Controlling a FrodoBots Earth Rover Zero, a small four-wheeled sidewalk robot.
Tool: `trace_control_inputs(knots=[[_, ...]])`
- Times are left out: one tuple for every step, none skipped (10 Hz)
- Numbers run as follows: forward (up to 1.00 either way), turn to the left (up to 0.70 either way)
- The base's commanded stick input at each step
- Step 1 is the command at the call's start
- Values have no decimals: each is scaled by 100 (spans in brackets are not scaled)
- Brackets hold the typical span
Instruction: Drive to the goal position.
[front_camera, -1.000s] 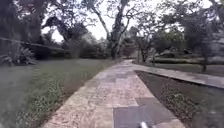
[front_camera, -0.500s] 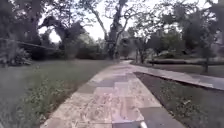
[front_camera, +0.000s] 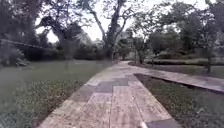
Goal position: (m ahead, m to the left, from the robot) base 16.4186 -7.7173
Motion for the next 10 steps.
trace_control_inputs(knots=[[70,-5],[70,-13],[70,-13],[70,-13],[70,-13],[70,-13],[70,-13],[70,-13],[70,-13],[70,-7]])
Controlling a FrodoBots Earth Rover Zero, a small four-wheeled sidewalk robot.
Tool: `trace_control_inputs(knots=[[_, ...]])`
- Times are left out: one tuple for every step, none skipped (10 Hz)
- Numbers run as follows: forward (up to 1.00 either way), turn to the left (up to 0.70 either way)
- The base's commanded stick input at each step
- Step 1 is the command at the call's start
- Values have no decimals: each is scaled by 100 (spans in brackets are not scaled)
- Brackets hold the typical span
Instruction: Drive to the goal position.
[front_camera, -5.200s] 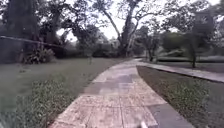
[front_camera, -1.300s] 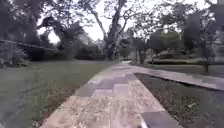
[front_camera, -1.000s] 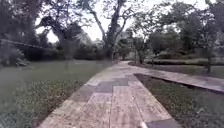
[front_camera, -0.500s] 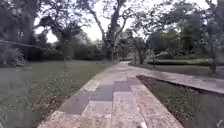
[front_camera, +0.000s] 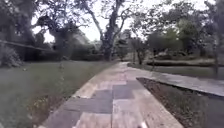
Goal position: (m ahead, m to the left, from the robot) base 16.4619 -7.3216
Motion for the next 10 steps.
trace_control_inputs(knots=[[70,0],[70,1],[70,1],[70,1],[70,-4],[70,-11],[70,-13],[70,-13],[70,-13],[70,-13]])
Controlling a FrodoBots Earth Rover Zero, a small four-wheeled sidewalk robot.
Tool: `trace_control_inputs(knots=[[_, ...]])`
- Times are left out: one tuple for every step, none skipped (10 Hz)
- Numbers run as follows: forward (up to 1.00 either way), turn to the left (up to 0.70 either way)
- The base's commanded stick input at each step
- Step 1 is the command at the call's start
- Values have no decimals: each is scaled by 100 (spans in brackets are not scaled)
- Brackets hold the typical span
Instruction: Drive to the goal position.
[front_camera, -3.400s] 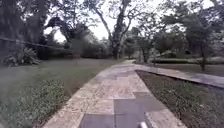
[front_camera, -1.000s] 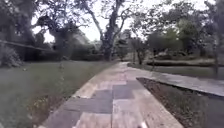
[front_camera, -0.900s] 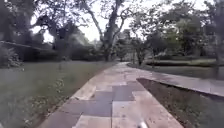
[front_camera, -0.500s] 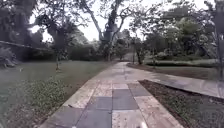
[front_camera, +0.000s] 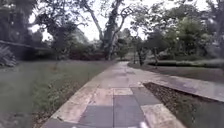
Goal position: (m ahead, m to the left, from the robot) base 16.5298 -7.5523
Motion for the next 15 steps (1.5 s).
trace_control_inputs(knots=[[70,-13],[70,-13],[70,-13],[70,-13],[70,-13],[70,-13],[70,-13],[70,-13],[70,-13],[70,-13],[70,-13],[70,-13],[70,-13],[70,-13],[70,-13]])
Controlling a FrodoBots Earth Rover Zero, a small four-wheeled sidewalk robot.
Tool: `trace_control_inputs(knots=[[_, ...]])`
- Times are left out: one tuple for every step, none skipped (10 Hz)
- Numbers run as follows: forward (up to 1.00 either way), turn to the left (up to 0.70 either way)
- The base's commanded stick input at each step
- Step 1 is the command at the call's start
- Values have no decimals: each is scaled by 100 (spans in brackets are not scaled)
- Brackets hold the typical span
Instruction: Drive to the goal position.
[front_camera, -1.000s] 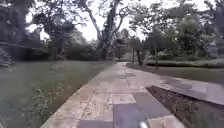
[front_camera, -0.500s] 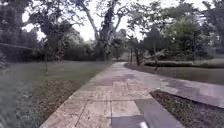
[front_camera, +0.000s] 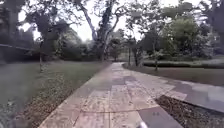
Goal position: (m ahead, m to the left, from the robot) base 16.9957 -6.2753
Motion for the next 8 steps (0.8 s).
trace_control_inputs(knots=[[70,-13],[70,-13],[70,-13],[70,-13],[70,-13],[70,-13],[70,-13],[70,-13]])
